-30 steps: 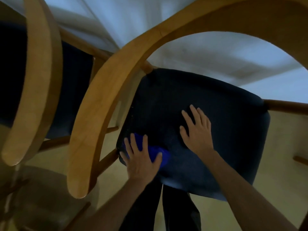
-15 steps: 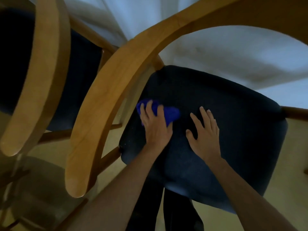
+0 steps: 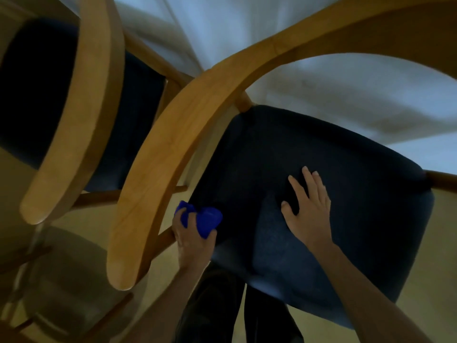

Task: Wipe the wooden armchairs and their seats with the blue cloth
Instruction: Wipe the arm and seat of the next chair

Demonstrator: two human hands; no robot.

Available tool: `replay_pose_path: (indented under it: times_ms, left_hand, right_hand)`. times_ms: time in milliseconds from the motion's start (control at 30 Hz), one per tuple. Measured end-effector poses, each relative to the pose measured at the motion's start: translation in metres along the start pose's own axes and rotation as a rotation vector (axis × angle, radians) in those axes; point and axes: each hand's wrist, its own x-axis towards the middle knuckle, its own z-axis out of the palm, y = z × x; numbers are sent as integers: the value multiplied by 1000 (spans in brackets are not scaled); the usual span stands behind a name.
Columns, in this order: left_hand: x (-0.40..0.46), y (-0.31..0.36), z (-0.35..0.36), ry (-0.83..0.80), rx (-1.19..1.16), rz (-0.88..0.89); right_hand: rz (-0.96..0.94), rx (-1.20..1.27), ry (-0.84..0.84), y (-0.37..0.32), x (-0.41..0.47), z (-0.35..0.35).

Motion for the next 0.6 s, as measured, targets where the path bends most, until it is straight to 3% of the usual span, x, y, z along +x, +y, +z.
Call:
replay_pose_path:
  times_ms: [133, 300, 367, 500, 600]
  left_hand:
    - [2, 11, 9, 37, -18, -22]
    - [67, 94, 21, 21, 81, 274]
    - [80, 127, 31, 6, 100, 297]
    - [38, 74, 34, -12, 163, 324]
    - [-12, 14, 26, 10, 72, 95]
  right_hand:
    - [14, 21, -24, -1, 1, -1]
    - [-12, -7, -38, 4, 1, 1]
    - [-23, -13, -38, 5, 1, 0]
    - [-7, -34, -87, 6, 2, -7]
    - [-6, -33, -98, 3, 2, -11]
